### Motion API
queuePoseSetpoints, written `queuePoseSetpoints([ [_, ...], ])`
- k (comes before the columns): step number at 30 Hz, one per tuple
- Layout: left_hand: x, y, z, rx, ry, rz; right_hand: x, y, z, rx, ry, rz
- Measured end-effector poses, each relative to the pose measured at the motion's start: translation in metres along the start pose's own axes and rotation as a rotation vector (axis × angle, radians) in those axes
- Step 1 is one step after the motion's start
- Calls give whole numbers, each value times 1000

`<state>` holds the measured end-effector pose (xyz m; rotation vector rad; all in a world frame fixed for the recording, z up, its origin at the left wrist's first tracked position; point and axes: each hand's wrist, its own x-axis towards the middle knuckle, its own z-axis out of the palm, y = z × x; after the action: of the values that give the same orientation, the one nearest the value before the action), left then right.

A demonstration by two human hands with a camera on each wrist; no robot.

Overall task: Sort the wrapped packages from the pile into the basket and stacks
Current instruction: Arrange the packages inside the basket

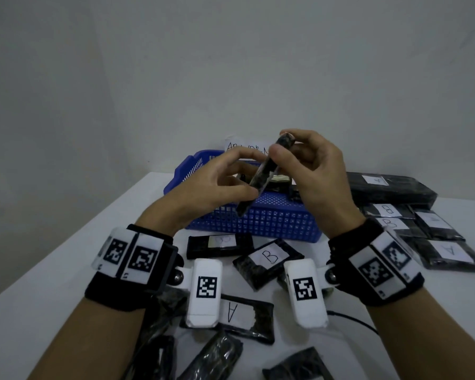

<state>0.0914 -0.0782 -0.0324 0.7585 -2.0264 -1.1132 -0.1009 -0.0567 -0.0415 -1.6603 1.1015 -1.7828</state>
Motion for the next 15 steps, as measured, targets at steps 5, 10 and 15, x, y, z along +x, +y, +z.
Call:
queuePoseSetpoints([
  [5, 5, -3, 1, 63, 56, 35, 2, 1, -6, 34, -36, 83],
  [10, 9, -4, 1, -57, 222, -26, 6, 0, -11, 28, -39, -7],
  [15, 9, -5, 2, -105, 264, -20, 6, 2, -13, -43, 27, -25],
])
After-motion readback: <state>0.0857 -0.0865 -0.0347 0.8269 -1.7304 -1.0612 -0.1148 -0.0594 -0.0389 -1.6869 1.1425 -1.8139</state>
